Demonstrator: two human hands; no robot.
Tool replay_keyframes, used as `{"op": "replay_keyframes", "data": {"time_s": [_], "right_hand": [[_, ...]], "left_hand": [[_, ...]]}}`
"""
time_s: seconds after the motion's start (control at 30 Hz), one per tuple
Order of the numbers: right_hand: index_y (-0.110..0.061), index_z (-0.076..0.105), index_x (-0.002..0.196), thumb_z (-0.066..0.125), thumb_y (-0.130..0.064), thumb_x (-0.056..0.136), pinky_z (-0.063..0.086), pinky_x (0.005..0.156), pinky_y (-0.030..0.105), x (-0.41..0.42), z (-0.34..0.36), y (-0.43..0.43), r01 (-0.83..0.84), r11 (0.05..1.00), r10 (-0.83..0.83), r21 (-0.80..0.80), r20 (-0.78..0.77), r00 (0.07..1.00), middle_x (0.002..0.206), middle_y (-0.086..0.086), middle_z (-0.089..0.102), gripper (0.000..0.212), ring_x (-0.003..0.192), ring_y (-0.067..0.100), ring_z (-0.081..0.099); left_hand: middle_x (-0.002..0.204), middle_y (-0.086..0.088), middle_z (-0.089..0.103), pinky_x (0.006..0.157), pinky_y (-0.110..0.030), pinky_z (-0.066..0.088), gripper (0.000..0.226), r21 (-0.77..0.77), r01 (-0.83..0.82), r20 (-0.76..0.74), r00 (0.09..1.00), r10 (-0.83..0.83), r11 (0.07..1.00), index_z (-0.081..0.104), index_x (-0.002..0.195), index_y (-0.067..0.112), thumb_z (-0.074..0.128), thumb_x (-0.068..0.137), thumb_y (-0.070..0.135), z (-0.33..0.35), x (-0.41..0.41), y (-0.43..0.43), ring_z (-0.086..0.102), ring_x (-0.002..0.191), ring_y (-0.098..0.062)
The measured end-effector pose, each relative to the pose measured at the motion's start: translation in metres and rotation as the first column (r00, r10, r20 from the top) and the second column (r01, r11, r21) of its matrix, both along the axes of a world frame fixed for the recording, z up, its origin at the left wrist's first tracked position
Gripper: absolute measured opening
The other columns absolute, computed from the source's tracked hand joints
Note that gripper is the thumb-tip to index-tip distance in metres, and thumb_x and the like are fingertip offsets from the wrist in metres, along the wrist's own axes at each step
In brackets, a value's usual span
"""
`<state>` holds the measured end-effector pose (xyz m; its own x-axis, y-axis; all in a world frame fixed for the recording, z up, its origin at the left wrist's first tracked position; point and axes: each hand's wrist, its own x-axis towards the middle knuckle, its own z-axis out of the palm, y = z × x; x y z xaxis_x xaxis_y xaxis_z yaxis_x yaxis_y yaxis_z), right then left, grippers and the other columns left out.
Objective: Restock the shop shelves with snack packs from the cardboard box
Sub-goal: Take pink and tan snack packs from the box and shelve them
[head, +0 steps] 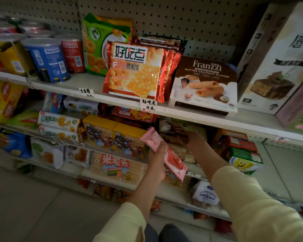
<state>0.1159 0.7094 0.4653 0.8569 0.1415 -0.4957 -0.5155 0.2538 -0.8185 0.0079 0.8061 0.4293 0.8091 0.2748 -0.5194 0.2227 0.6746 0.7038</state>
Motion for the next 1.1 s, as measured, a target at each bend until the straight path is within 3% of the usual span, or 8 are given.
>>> {"op": "replay_keyframes", "data": {"time_s": [0.1,0.23,0.4,0.5,0.6,0.77,0.93,1.1], "right_hand": [[-0.003,0.055,0.092,0.047,-0.005,0.097,0.055,0.045,0.025,-0.013,0.000,-0.003,0.034,0.992,-0.039,-0.121,-0.033,0.999,0.091,0.011,0.061,0.010,0.073,0.021,0.059],[-0.009,0.064,0.106,0.063,-0.019,0.090,0.054,0.080,0.037,-0.030,-0.009,-0.016,-0.239,0.887,0.313,-0.395,0.132,0.941,0.109,0.015,0.068,0.019,0.092,0.028,0.065],[-0.029,0.046,0.134,0.074,-0.048,0.074,0.044,0.097,0.026,-0.037,-0.012,-0.038,-0.556,0.401,0.825,-0.728,0.024,0.564,0.123,-0.008,0.056,0.069,0.114,0.014,0.054],[-0.027,0.038,0.138,0.077,-0.042,0.072,0.040,0.097,0.024,-0.037,-0.008,-0.042,-0.516,0.204,0.891,-0.832,-0.060,0.450,0.123,-0.010,0.050,0.078,0.117,0.012,0.049],[-0.027,0.039,0.133,0.076,-0.047,0.072,0.042,0.088,0.022,-0.033,-0.015,-0.047,-0.428,0.157,0.880,-0.890,-0.071,0.470,0.118,-0.010,0.052,0.074,0.112,0.014,0.053],[-0.021,0.037,0.130,0.061,-0.044,0.080,0.041,0.100,0.039,-0.031,-0.033,-0.048,-0.070,-0.186,0.845,-0.980,-0.196,0.498,0.133,0.004,0.046,0.060,0.121,0.025,0.046],[-0.024,0.031,0.129,0.059,-0.045,0.080,0.037,0.102,0.054,-0.029,-0.054,-0.041,0.018,-0.259,0.846,-0.966,-0.218,0.487,0.135,0.003,0.042,0.060,0.124,0.025,0.041],[-0.023,0.030,0.133,0.063,-0.046,0.079,0.036,0.103,0.052,-0.033,-0.057,-0.040,0.084,-0.299,0.862,-0.951,-0.232,0.450,0.135,0.002,0.039,0.068,0.125,0.023,0.039]], "left_hand": [[0.108,-0.009,0.066,0.081,-0.047,0.053,0.025,-0.060,-0.054,-0.015,0.998,0.053,0.997,0.054,0.114,0.025,0.062,0.091,0.030,-0.003,-0.003,-0.011,0.065,0.093,-0.029],[0.118,-0.014,0.064,0.085,-0.044,0.053,0.038,-0.149,-0.108,0.049,0.992,0.116,0.983,0.049,0.129,0.019,0.060,0.093,0.026,0.003,0.000,-0.018,0.063,0.102,-0.030],[0.124,-0.016,0.061,0.089,-0.046,0.053,0.044,-0.211,-0.082,0.062,0.993,0.097,0.974,0.048,0.134,0.018,0.058,0.093,0.030,0.009,0.006,-0.029,0.062,0.109,-0.031],[0.121,-0.015,0.062,0.080,-0.039,0.053,0.041,-0.250,-0.075,-0.012,0.997,0.074,0.965,0.051,0.129,0.019,0.060,0.091,0.032,0.007,0.008,-0.032,0.062,0.104,-0.029],[0.119,-0.016,0.063,0.078,-0.038,0.053,0.042,-0.209,-0.051,-0.099,0.995,0.031,0.977,0.051,0.129,0.014,0.061,0.090,0.027,0.006,0.012,-0.032,0.062,0.103,-0.030],[0.108,-0.010,0.059,0.098,-0.043,0.047,0.023,-0.101,0.011,-0.237,0.971,-0.035,0.995,0.056,0.111,0.024,0.055,0.093,0.009,-0.003,0.018,-0.019,0.056,0.107,-0.027],[0.131,-0.013,0.056,0.047,-0.023,0.052,0.050,0.029,0.051,-0.339,0.940,-0.038,0.998,0.044,0.137,0.028,0.053,0.090,0.011,-0.014,0.028,-0.007,0.062,0.096,-0.024],[0.128,-0.004,0.056,0.058,-0.031,0.055,0.056,0.215,0.109,-0.421,0.907,-0.009,0.971,0.040,0.140,0.032,0.054,0.091,0.010,0.002,0.032,-0.003,0.061,0.107,-0.026]]}}
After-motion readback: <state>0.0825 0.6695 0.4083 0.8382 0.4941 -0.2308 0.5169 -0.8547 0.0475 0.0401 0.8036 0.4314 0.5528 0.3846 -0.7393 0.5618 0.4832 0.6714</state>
